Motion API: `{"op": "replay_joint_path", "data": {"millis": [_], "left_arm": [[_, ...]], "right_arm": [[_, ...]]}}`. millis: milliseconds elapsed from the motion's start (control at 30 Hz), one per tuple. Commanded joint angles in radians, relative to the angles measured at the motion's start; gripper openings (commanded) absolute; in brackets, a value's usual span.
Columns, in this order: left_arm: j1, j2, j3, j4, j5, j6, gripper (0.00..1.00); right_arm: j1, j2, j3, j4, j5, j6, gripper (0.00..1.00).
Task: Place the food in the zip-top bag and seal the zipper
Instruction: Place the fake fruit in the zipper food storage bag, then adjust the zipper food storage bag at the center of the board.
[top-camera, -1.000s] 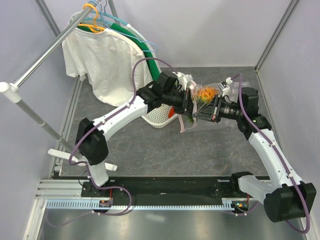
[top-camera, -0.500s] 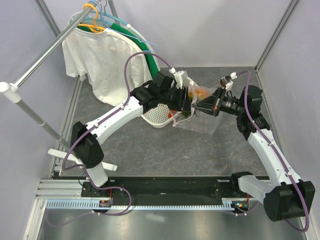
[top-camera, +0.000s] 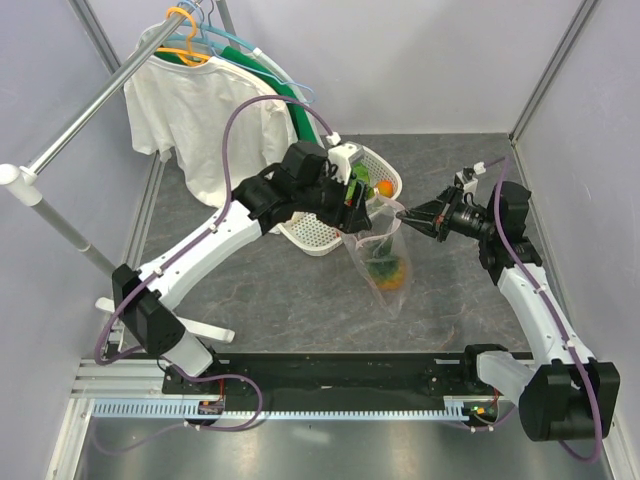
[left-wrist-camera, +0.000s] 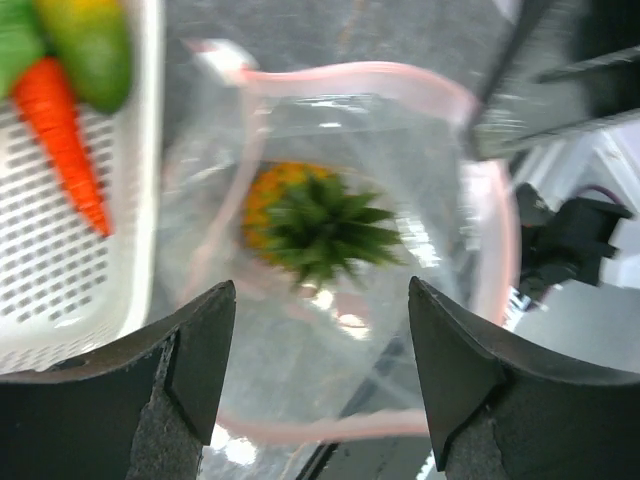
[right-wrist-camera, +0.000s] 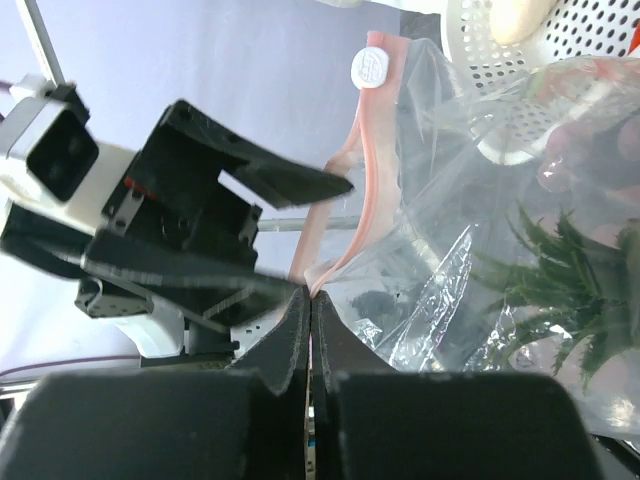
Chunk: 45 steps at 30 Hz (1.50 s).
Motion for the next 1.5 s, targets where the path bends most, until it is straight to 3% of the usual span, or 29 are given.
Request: {"op": "replay_joint_path", "data": {"millis": [0, 200, 300, 433, 567, 667, 700, 800, 833, 1000, 1033, 1067, 1133, 1167, 1267, 1367, 1467], "left_arm": [[0.076, -0.07, -0.03, -0.043, -0.075, 0.06, 0.75], [0.153, -0.119, -0.057, -0.038, -0.066, 0.069, 0.89], [0.154, -0.118, -0.059, -0.072, -0.077, 0.063, 0.9], [0.151, -0.084, -0.053, -0.077, 0.088, 0.038, 0.88], [0.13, -0.003, 0.005, -0.092, 0.208, 0.029, 0.73], [0.112, 0.062, 0.097, -0.117, 0.331, 0.028, 0.45], [0.105, 0.074, 0.154, -0.12, 0.343, 0.028, 0.3], [0.076, 0.114, 0.277, -0.12, 0.33, 0.046, 0.07], [0.076, 0.123, 0.308, -0.12, 0.318, 0.058, 0.03], [0.069, 0.18, 0.401, -0.144, 0.243, 0.133, 0.02], [0.067, 0.186, 0.403, -0.158, 0.226, 0.194, 0.04], [0.065, 0.191, 0.397, -0.169, 0.209, 0.225, 0.24], [0.065, 0.186, 0.363, -0.183, 0.134, 0.312, 0.44], [0.072, 0.179, 0.348, -0.183, 0.114, 0.346, 0.6], [0.09, 0.134, 0.282, -0.16, 0.019, 0.48, 0.77], [0.153, 0.094, 0.227, -0.124, 0.021, 0.59, 0.85], [0.191, 0.082, 0.174, -0.103, 0.023, 0.76, 0.86]], "right_arm": [[-0.004, -0.042, -0.005, -0.01, -0.003, -0.028, 0.0], [-0.006, -0.056, 0.022, -0.028, -0.001, -0.078, 0.0], [-0.004, -0.056, 0.056, -0.1, 0.002, -0.14, 0.0], [-0.006, -0.065, 0.107, -0.247, 0.02, -0.276, 0.0], [-0.004, -0.085, 0.165, -0.373, 0.052, -0.414, 0.0], [-0.006, -0.082, 0.257, -0.51, 0.101, -0.561, 0.0], [-0.004, -0.078, 0.284, -0.543, 0.118, -0.642, 0.0], [-0.004, -0.05, 0.444, -0.758, 0.25, -0.797, 0.0], [-0.006, -0.04, 0.47, -0.792, 0.282, -0.824, 0.0], [-0.006, -0.059, 0.513, -0.869, 0.404, -0.91, 0.0], [-0.006, -0.059, 0.504, -0.877, 0.419, -0.919, 0.0], [-0.006, -0.059, 0.493, -0.881, 0.431, -0.928, 0.0], [-0.006, -0.062, 0.458, -0.886, 0.459, -0.95, 0.0], [-0.004, -0.064, 0.449, -0.886, 0.468, -0.954, 0.0], [-0.006, -0.064, 0.432, -0.89, 0.5, -0.976, 0.0], [-0.006, -0.061, 0.429, -0.889, 0.505, -0.979, 0.0], [-0.004, -0.056, 0.429, -0.883, 0.507, -0.977, 0.0]]}}
